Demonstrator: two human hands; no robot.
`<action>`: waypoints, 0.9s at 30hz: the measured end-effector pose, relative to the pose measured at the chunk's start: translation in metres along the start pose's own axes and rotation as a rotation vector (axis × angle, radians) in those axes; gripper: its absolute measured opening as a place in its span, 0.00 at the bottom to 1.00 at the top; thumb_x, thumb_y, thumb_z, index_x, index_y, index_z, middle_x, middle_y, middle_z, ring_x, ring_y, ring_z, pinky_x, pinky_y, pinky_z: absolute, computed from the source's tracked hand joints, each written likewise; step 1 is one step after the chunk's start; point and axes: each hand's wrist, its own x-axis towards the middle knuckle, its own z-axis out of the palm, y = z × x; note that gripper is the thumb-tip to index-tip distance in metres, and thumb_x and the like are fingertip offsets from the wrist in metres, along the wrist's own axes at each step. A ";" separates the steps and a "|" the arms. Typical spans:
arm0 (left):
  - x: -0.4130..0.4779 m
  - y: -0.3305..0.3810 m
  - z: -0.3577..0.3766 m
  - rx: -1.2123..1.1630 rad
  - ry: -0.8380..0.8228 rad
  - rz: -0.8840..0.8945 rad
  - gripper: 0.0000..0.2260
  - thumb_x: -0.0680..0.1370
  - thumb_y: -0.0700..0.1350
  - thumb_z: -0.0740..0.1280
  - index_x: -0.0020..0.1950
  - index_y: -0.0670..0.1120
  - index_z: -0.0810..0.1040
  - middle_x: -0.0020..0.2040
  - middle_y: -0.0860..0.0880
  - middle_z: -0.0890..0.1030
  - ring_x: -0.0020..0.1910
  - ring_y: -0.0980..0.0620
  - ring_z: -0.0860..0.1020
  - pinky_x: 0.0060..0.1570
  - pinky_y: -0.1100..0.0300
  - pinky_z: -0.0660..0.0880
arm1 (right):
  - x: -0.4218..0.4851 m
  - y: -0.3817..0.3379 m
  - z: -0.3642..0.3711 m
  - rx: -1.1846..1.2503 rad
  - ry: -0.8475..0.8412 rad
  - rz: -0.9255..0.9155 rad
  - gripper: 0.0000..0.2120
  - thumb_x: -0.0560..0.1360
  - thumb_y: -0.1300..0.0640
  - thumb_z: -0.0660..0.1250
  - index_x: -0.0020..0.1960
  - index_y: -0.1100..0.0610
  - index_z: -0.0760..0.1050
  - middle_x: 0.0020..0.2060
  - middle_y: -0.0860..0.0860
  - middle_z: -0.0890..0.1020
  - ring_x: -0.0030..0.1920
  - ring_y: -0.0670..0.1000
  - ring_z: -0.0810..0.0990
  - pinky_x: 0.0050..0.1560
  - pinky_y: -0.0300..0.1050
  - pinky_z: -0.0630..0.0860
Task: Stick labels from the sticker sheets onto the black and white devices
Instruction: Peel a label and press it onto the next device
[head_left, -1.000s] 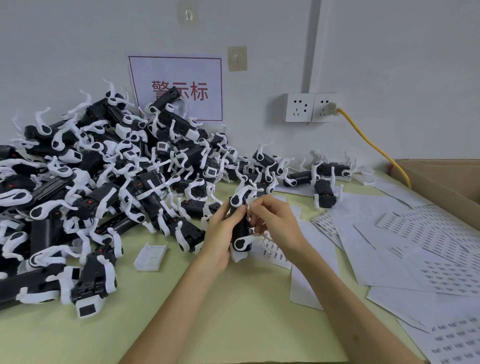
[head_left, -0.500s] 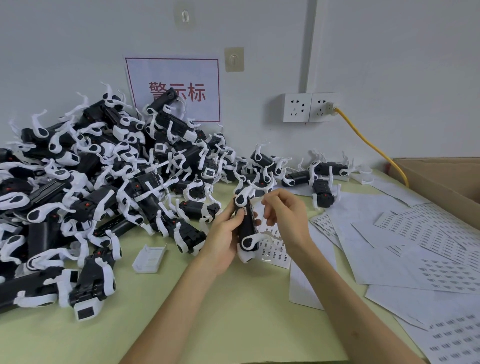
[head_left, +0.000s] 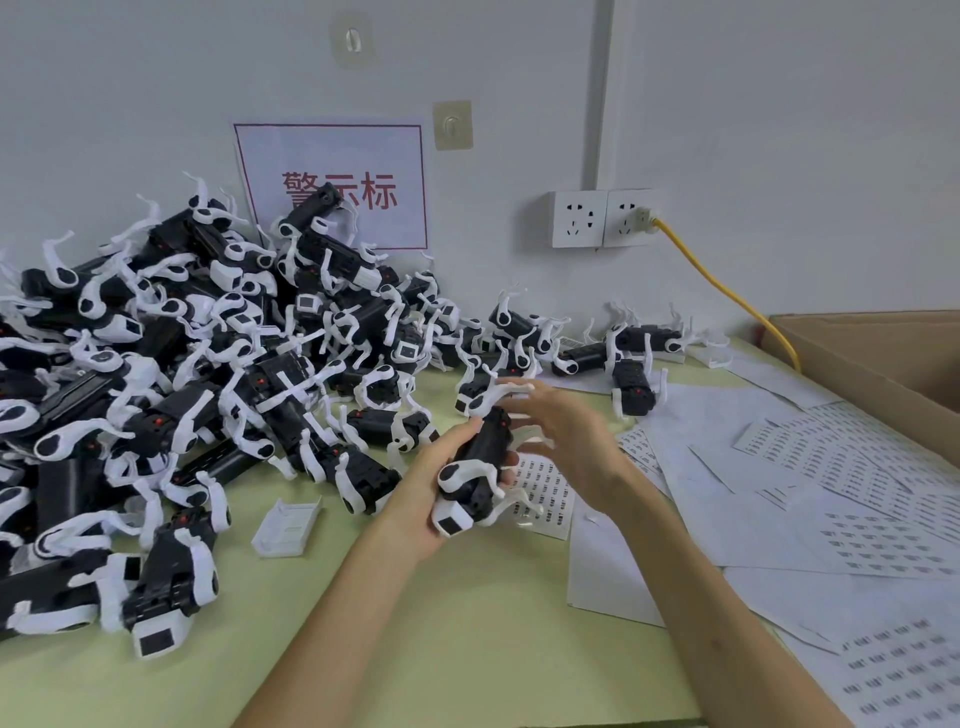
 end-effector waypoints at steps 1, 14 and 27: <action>0.001 0.000 -0.001 -0.017 -0.001 -0.008 0.18 0.74 0.53 0.74 0.52 0.39 0.87 0.41 0.39 0.83 0.40 0.45 0.82 0.64 0.41 0.75 | -0.001 -0.001 0.001 0.040 -0.056 0.011 0.18 0.71 0.48 0.65 0.57 0.54 0.82 0.53 0.56 0.83 0.53 0.53 0.81 0.54 0.50 0.78; -0.006 0.000 0.003 -0.065 -0.297 -0.153 0.27 0.78 0.60 0.71 0.62 0.36 0.82 0.55 0.35 0.81 0.51 0.40 0.82 0.50 0.48 0.81 | -0.010 -0.004 -0.024 -0.107 -0.237 0.158 0.07 0.74 0.51 0.69 0.44 0.53 0.84 0.40 0.53 0.81 0.39 0.50 0.78 0.39 0.41 0.73; 0.012 -0.001 -0.008 -0.067 0.149 0.157 0.22 0.85 0.58 0.54 0.57 0.41 0.77 0.43 0.40 0.84 0.44 0.41 0.81 0.49 0.46 0.77 | -0.037 -0.011 -0.122 1.476 0.440 -0.524 0.23 0.78 0.55 0.67 0.72 0.59 0.73 0.67 0.56 0.81 0.66 0.56 0.81 0.59 0.52 0.81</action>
